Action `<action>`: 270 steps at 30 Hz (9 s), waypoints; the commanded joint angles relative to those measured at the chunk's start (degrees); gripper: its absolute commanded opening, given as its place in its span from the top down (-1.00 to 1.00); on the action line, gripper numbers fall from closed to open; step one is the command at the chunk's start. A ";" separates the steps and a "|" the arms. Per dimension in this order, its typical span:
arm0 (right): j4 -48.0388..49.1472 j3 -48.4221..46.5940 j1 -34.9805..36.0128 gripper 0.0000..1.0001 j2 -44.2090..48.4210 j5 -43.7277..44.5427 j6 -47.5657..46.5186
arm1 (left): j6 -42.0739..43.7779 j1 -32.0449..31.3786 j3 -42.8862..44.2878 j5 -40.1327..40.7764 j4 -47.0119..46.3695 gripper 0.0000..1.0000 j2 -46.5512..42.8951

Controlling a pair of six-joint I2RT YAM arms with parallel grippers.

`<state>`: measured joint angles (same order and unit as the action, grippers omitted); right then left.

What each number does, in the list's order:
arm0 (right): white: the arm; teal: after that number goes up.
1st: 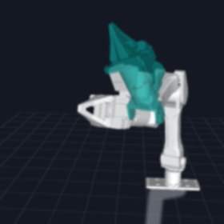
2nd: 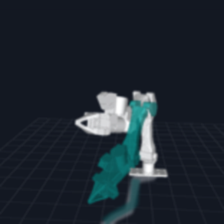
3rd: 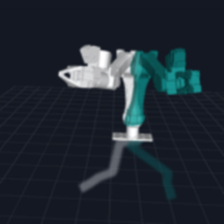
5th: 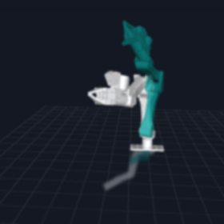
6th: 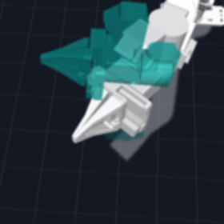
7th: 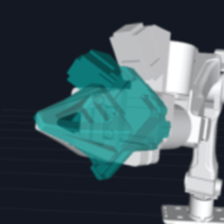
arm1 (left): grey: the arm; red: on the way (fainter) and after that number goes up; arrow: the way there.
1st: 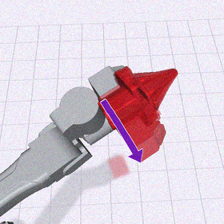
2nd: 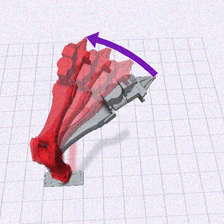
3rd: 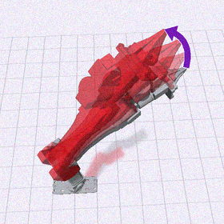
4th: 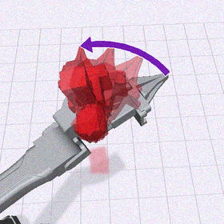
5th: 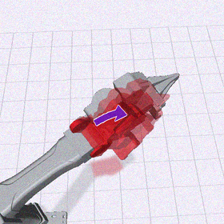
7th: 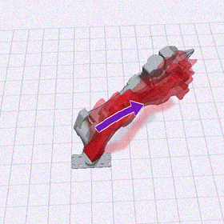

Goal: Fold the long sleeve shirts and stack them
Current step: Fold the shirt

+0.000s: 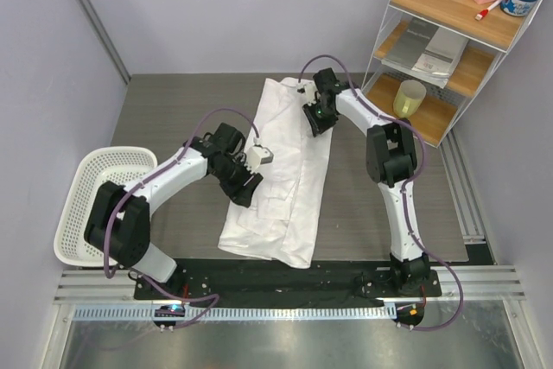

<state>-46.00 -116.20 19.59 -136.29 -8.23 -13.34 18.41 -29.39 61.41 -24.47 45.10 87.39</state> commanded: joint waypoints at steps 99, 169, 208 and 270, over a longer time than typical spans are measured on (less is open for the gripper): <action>14.45 81.05 45.01 0.97 83.12 -5.12 -34.21 | 29.75 -21.42 -27.22 -3.04 -5.90 1.00 -40.03; 18.69 22.34 -1.49 -0.55 29.58 -10.93 -31.33 | 21.68 15.32 38.26 -0.84 -12.06 0.47 30.31; 31.57 56.87 -3.16 -0.43 38.55 -37.03 20.37 | -22.02 19.54 -4.28 -15.61 -29.72 -0.13 11.66; 16.38 37.98 -3.25 -0.18 23.80 -24.63 12.29 | 28.69 9.97 39.31 -9.55 6.04 -0.25 37.58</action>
<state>-30.04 -77.25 16.32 -112.64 -31.59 -1.13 43.09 -19.07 96.71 -35.88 49.32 123.24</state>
